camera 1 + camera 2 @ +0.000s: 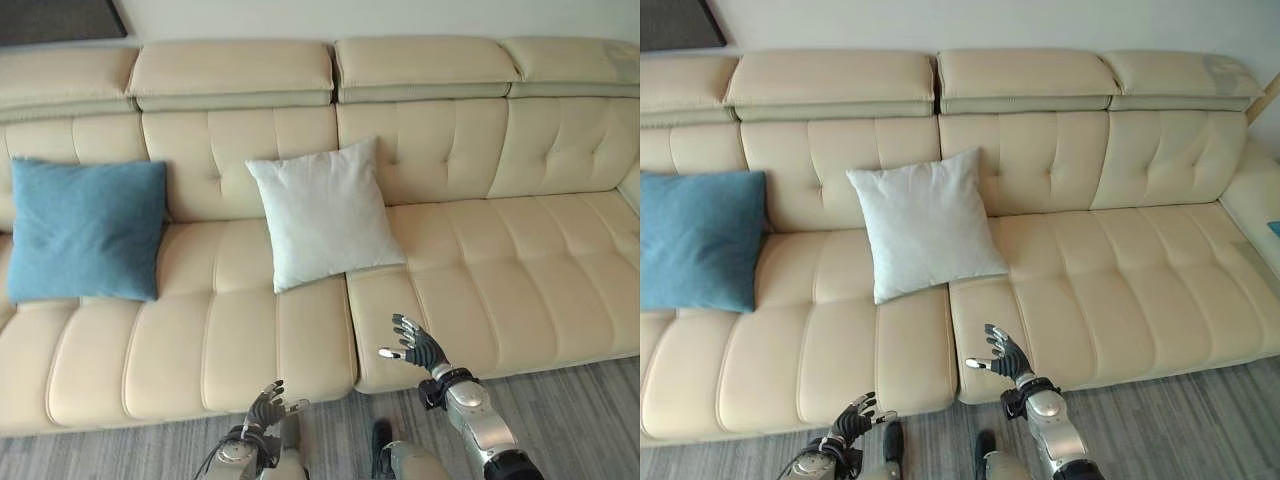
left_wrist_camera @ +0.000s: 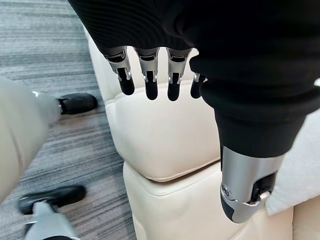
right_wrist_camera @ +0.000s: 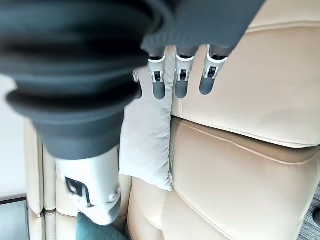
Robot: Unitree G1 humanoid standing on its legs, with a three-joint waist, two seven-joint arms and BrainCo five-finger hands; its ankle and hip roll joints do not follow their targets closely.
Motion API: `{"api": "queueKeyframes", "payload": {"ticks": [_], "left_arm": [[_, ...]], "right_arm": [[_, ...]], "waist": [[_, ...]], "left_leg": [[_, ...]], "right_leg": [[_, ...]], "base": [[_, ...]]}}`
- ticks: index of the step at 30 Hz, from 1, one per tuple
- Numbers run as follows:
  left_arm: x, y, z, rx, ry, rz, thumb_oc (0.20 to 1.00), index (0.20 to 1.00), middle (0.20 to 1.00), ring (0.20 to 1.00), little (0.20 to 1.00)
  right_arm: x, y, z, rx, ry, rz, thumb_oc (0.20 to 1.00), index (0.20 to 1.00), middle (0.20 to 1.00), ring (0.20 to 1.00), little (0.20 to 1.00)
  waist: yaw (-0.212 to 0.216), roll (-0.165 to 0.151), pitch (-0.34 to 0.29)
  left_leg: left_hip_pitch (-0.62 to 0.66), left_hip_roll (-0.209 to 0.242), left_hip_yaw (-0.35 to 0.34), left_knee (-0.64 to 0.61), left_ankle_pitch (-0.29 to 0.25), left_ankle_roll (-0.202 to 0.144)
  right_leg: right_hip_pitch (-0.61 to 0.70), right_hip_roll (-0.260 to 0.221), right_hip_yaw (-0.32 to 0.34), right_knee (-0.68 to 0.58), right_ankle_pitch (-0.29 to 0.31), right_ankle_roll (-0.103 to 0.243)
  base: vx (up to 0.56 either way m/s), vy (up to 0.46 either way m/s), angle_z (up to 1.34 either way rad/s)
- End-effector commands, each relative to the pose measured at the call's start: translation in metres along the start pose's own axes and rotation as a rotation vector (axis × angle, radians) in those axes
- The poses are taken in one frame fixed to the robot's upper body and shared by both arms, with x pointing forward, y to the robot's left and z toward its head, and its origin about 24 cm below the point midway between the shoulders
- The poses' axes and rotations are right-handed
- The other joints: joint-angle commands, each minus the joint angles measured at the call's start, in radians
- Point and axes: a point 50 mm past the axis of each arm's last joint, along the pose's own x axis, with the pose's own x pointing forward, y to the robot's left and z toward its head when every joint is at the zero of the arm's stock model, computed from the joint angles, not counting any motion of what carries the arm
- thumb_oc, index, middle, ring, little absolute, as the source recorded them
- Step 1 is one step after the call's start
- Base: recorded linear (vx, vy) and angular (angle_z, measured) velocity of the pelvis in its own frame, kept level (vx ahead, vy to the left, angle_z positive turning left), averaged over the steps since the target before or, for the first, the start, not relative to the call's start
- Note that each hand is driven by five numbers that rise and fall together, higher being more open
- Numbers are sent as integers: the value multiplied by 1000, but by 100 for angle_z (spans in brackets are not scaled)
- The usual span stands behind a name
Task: Pick up all the scattered cushions and arrange them neatly on the sofa.
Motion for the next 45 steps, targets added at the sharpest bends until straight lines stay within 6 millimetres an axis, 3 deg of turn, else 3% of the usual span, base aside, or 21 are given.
{"api": "queueKeyframes", "payload": {"ticks": [1, 3, 5, 7, 8, 9, 11, 13, 17, 20, 22, 24, 25, 27, 36, 41, 42, 45], "left_arm": [[0, 8, 3, -10, -21, 31, 1000, 1000, 1000, 1000, 1000], [0, 11, 1, -39, -20, 60, 1000, 1000, 1000, 1000, 1000], [-2, 12, -2, -62, -19, 83, 1000, 1000, 1000, 1000, 1000], [-3, 12, -3, -66, -23, 88, 1000, 1000, 1000, 1000, 1000], [-3, 12, -3, -66, -23, 88, 1000, 1000, 1000, 1000, 1000], [-3, 12, 1, -70, -36, 95, 1000, 1000, 1000, 1000, 1000], [-2, 12, 8, -70, -61, 92, 1000, 1000, 1000, 1000, 1000], [-3, 13, 9, -69, -66, 87, 1000, 1000, 1000, 1000, 1000], [-8, 12, -2, -52, -35, 71, 1000, 1000, 1000, 1000, 1000], [-11, 9, -11, -59, -14, 64, 1000, 1000, 1000, 1000, 1000], [-11, 4, -13, -63, -9, 51, 1000, 1000, 1000, 1000, 1000], [-12, 1, -14, -60, -11, 43, 1000, 1000, 1000, 1000, 1000], [-10, -4, -12, -53, -10, 16, 1000, 1000, 1000, 1000, 1000], [-11, -9, -11, -37, -13, -6, 1000, 1000, 1000, 1000, 1000], [-12, -16, -12, -12, -15, -28, 1000, 1000, 1000, 1000, 1000], [-5, -31, 6, 36, -60, -99, 1000, 1000, 1000, 1000, 1000], [-3, -31, 10, 45, -69, -104, 1000, 1000, 1000, 1000, 1000], [-4, -31, 12, 45, -75, -100, 1000, 1000, 1000, 1000, 1000]], "right_arm": [[-2, -6, 19, 4, -118, -51, 1000, 1000, 1000, 1000, 1000], [0, -4, 24, -2, -134, -42, 1000, 1000, 1000, 1000, 1000], [0, -4, 25, -10, -137, -40, 1000, 1000, 1000, 1000, 1000], [0, -5, 27, -22, -141, -36, 1000, 1000, 1000, 1000, 1000], [0, -5, 27, -22, -141, -36, 1000, 1000, 1000, 1000, 1000], [0, -6, 30, -23, -153, -30, 1000, 1000, 1000, 1000, 1000], [1, -12, 36, -40, -165, -33, 1000, 1000, 1000, 1000, 1000], [2, -12, 36, -51, -159, -23, 1000, 1000, 1000, 1000, 1000], [-5, -10, 23, -56, -112, 2, 1000, 1000, 1000, 1000, 1000], [-11, -8, 13, -59, -83, 4, 1000, 1000, 1000, 1000, 1000], [-14, -7, 8, -53, -69, 2, 1000, 1000, 1000, 1000, 1000], [-16, -7, 5, -49, -64, 0, 1000, 1000, 1000, 1000, 1000], [-19, -7, 2, -38, -56, -12, 1000, 1000, 1000, 1000, 1000], [-22, -7, 0, -31, -53, -21, 1000, 1000, 1000, 1000, 1000], [-20, 5, -2, 1, -55, -8, 1000, 1000, 1000, 1000, 1000], [-15, 7, 7, 19, -94, -24, 1000, 1000, 1000, 1000, 1000], [-13, 8, 8, 27, -102, -27, 1000, 1000, 1000, 1000, 1000], [-7, 14, 14, 39, -119, -4, 1000, 1000, 1000, 1000, 1000]], "waist": [[19, -39, -34], [29, -53, -26], [31, -49, -22], [33, -32, -5], [33, -32, -5], [30, -16, 19], [30, -2, 45], [33, -2, 51], [10, -23, 33], [-3, -38, 10], [-11, -32, 1], [-19, -23, -4], [-34, -5, -16], [-39, 6, -24], [-39, 0, -29], [-53, -3, -3], [-56, -2, 2], [-32, 8, 3]], "left_leg": [[14, -120, -32, -63, -6, -31], [12, -123, -28, -63, 11, -48], [8, -109, -40, -63, 33, -73], [0, -80, -46, -63, 67, -105], [0, -80, -46, -63, 67, -105], [-27, -40, -31, -63, 80, -140], [-44, -10, -39, -63, 74, -161], [-11, -27, -79, -57, 40, -149], [67, -112, -134, 138, -122, -102], [141, -182, -180, 217, -237, -78], [196, -200, -206, 202, -272, -66], [237, -196, -211, 156, -269, -57], [278, -168, -184, 28, -216, -48], [308, -163, -180, -63, -188, -45], [286, -173, -178, -63, -168, -17], [269, -182, -112, -63, -166, 13], [260, -175, -84, -63, -164, 16], [232, -128, 48, -63, -162, 15]], "right_leg": [[296, 25, 35, -268, 26, -54], [350, 14, -2, -383, 37, -85], [395, 34, -30, -462, 3, -120], [406, 63, -40, -486, -6, -151], [406, 63, -40, -486, -6, -151], [398, 89, -45, -492, -2, -175], [373, 95, -43, -483, 16, -196], [339, 90, -28, -472, 40, -219], [280, 42, -41, -471, 91, -238], [266, 23, -46, -488, 111, -234], [267, 26, -45, -492, 118, -229], [270, 31, -51, -499, 120, -225], [267, 43, -70, -508, 129, -218], [271, 47, -87, -513, 133, -211], [245, 28, -79, -516, 171, -180], [184, -6, -75, -491, 199, -123], [164, -20, -108, -472, 201, -106], [134, -103, -366, -408, 179, -81]], "base": [[-230, -142, 4], [-281, -200, -9], [-271, -220, -2], [-273, -198, 35], [-401, -235, 28], [-427, -214, 10], [-494, -196, 12], [-343, -91, -22], [-260, -31, 5], [-131, -5, -3], [-86, 55, 19], [-84, 83, 32], [-125, 158, 19], [-105, 165, 41], [-100, 114, 0], [-122, 71, -25], [-209, -12, -59], [-193, -42, -103]]}}
